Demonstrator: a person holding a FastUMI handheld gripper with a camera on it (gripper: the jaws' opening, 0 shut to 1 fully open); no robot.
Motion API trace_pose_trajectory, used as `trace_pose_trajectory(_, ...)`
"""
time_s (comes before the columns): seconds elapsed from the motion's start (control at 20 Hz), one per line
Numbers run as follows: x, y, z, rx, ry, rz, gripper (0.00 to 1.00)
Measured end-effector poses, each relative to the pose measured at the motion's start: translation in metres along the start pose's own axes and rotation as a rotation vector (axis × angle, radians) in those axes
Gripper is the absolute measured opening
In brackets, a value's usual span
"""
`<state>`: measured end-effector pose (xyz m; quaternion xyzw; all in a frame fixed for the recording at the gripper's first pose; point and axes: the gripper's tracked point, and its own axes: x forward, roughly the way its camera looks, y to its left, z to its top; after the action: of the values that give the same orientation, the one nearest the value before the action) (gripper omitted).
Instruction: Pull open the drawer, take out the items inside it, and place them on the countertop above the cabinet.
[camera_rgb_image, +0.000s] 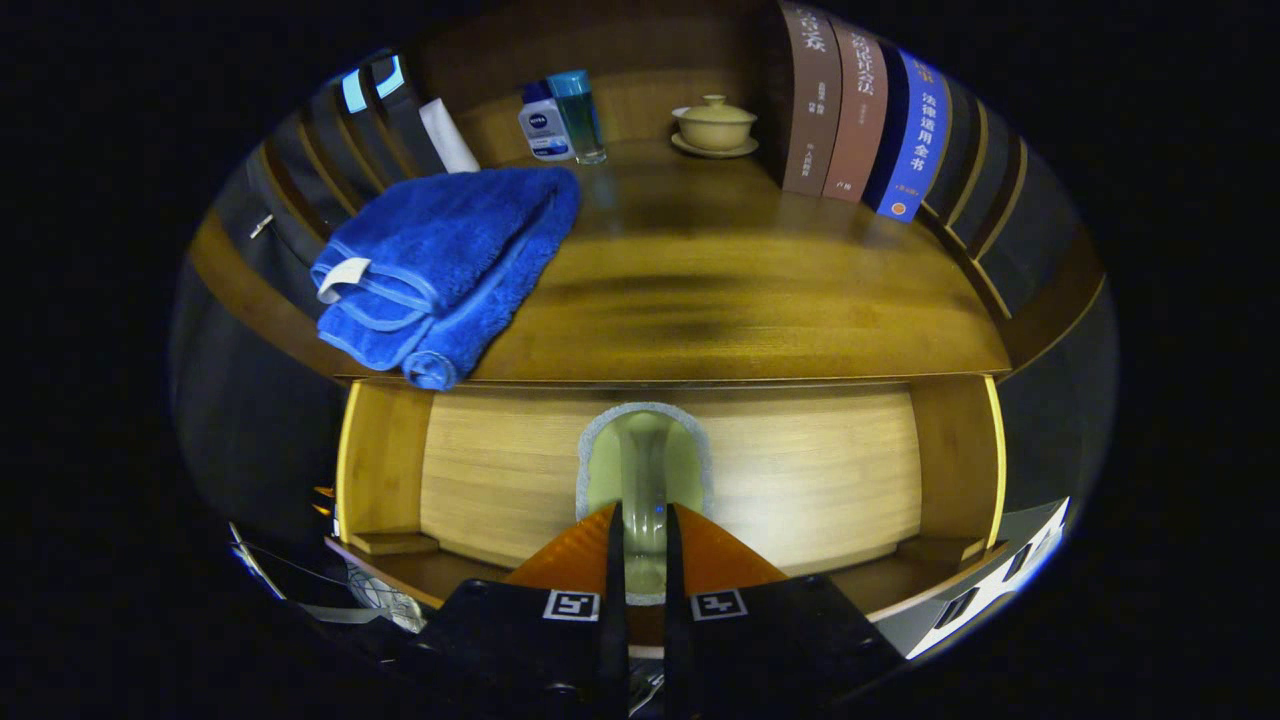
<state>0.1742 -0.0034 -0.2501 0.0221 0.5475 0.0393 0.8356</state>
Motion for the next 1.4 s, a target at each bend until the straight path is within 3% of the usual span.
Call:
trace_pose_trajectory(0.35,-0.029,0.003,0.039,0.019,-0.017,0.028,0.18)
trace_pose_trajectory(0.6,-0.043,0.01,0.05,-0.038,-0.039,0.057,0.18)
trace_pose_trajectory(0.75,-0.044,-0.002,0.079,-0.042,-0.09,0.012,0.18)
trace_pose_trajectory(1.05,-0.003,-0.023,0.139,0.007,-0.182,-0.091,0.18)
trace_pose_trajectory(1.4,0.041,-0.025,0.168,0.026,-0.209,-0.115,0.18)
